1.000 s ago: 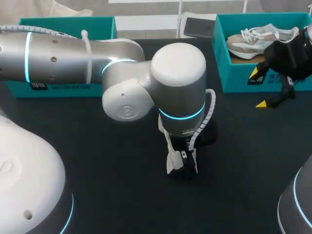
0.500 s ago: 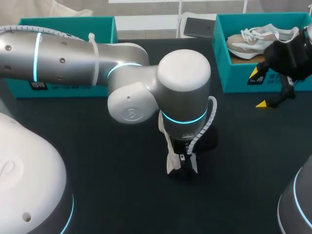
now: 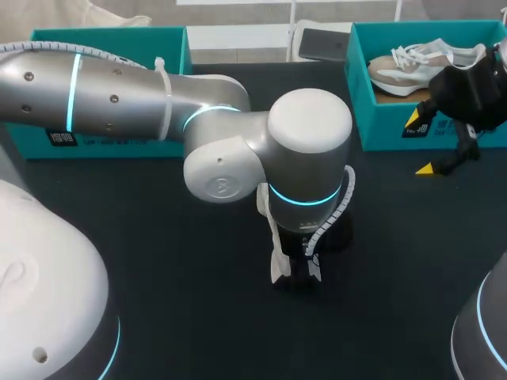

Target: Take the shoe out of the shoebox, open the shoe tongue, remove and reinsert the insole, then place the shoe into the shoebox

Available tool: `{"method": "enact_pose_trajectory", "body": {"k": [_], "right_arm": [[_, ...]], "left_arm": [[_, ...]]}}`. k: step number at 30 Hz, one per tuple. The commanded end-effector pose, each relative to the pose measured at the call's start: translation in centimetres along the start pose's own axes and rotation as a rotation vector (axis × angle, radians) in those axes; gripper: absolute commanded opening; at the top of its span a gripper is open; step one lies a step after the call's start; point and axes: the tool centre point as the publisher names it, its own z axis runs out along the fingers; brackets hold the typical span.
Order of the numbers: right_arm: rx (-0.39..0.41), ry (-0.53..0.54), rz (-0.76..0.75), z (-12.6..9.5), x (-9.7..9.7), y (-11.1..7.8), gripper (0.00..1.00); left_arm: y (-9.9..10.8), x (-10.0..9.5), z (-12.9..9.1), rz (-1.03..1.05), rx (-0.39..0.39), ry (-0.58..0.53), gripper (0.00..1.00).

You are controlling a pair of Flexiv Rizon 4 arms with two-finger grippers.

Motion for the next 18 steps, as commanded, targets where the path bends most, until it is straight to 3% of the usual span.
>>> {"method": "enact_pose_trajectory", "body": {"k": [1,3,5,6,12,18], "right_arm": [[0.004,0.0,0.001,0.1,0.0,0.1,1.0],[0.004,0.0,0.001,0.1,0.0,0.1,1.0],[0.004,0.0,0.001,0.1,0.0,0.1,1.0],[0.004,0.0,0.001,0.1,0.0,0.1,1.0],[0.004,0.0,0.001,0.1,0.0,0.1,1.0],[0.004,0.0,0.001,0.1,0.0,0.1,1.0]], "left_arm": [[0.0,-0.2,0.3,0.0,-0.008,0.031,0.36],[0.3,-0.1,0.2,0.004,-0.014,0.054,0.29],[0.5,-0.1,-0.2,0.008,-0.017,0.095,0.04],[0.7,0.0,-0.6,0.017,-0.016,0.116,0.0],[1.8,0.1,-4.5,0.059,-0.052,0.128,0.0],[3.4,-0.4,-10.9,0.113,-0.081,0.185,0.0]]}}
